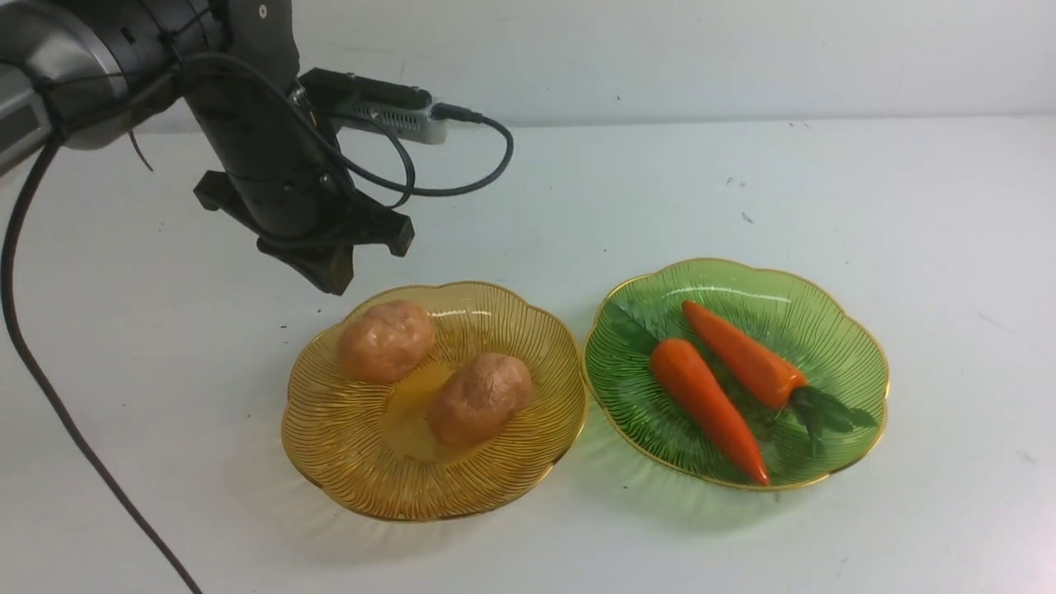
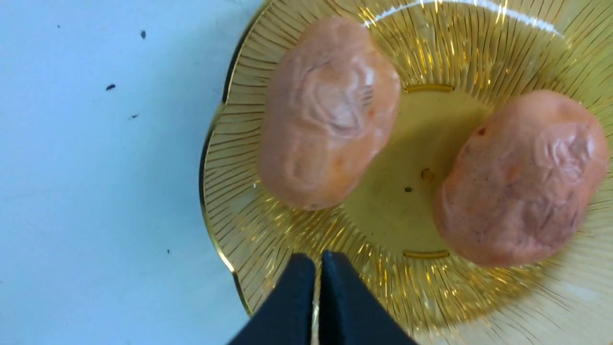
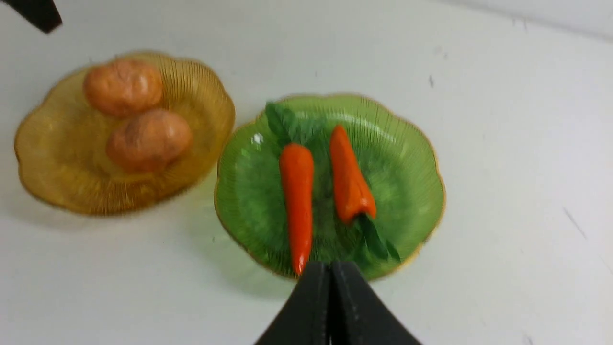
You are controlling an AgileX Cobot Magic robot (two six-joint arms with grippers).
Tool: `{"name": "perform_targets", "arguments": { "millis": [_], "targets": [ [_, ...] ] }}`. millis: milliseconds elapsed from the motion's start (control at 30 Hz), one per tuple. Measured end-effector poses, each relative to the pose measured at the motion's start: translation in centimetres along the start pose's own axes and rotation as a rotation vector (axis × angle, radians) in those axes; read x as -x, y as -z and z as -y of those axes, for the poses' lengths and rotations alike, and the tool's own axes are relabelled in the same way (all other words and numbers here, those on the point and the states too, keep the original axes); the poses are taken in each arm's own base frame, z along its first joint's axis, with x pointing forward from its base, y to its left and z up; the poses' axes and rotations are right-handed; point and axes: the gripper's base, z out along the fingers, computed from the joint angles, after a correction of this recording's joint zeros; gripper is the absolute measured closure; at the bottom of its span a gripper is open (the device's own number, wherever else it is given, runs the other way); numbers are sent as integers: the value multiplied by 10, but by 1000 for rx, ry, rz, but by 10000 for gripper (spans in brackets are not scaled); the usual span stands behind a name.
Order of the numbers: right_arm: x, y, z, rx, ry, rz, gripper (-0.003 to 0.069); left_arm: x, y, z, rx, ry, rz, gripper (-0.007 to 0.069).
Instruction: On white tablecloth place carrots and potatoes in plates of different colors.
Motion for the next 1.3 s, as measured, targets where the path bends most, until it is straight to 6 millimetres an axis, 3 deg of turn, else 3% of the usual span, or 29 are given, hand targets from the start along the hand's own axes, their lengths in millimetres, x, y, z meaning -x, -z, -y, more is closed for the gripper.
{"name": "perform_targets", "arguments": {
  "millis": [133,267,933,1067,1133,1200,1233,1300],
  "targets": [
    [-19,-14,0,9,-22,169,674,0,0,0,4,-8,-2,628],
    [-18,-18,0,9,-28,296,674,0,0,-1,6,-19,-2,628],
    [-25,-19,0,8,-27,275,674,0,0,-5,55,-94,-5,628],
    [-50,-22,2,-7,-31,235,674,0,0,-5,55,-82,-6,628],
    [-74,-22,7,-55,-37,213,674,0,0,-5,55,-80,-5,628],
    [-82,-22,8,-78,-39,211,674,0,0,-5,55,-79,-5,628],
    [-106,-20,12,-142,-35,203,674,0,0,-5,55,-77,-5,628],
    [-128,-18,16,-216,-31,211,674,0,0,-5,55,-77,-5,628]
  ]
}}
